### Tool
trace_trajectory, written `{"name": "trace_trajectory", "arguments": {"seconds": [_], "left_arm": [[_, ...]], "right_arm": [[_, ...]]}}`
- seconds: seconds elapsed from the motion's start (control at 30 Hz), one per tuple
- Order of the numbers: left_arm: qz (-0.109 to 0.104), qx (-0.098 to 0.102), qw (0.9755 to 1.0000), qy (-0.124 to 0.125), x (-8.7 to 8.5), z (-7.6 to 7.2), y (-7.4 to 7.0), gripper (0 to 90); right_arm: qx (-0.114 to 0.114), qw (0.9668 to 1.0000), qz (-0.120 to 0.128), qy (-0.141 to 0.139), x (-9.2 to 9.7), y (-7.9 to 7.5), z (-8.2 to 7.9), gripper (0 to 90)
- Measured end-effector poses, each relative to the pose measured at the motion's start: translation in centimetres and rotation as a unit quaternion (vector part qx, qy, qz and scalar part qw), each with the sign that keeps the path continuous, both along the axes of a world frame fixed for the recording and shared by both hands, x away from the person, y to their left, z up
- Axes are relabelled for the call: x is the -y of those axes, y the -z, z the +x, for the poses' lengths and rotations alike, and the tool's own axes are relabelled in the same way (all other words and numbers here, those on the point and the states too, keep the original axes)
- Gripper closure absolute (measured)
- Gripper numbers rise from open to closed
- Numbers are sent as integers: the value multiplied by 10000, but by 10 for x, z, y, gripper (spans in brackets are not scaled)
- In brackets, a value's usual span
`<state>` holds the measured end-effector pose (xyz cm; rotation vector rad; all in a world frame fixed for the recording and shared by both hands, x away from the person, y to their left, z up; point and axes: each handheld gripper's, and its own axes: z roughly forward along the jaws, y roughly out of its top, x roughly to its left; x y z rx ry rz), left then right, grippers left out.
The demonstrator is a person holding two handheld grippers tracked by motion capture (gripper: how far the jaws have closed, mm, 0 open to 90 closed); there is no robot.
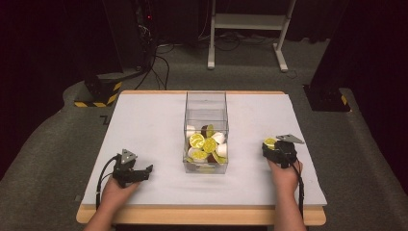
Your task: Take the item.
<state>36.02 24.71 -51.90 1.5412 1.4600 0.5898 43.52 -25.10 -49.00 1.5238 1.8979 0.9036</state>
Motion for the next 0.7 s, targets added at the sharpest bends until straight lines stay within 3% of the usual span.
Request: {"name": "trace_trajectory", "arguments": {"seconds": [0.13,0.17,0.27,0.7], "left_arm": [[-1,1,10000,-1,0,0,0,171],[-5,0,10000,-3,0,0,0,172],[-9,0,10000,-4,0,0,0,172],[-8,3,10000,-5,0,0,0,173]], "right_arm": [[22,10000,-23,-23,-1,1,0,354],[-24,10000,-6,-24,-2,1,0,305],[-9,10000,-5,-48,-2,1,0,273],[331,9994,99,-41,-8,-17,-7,139]]}}
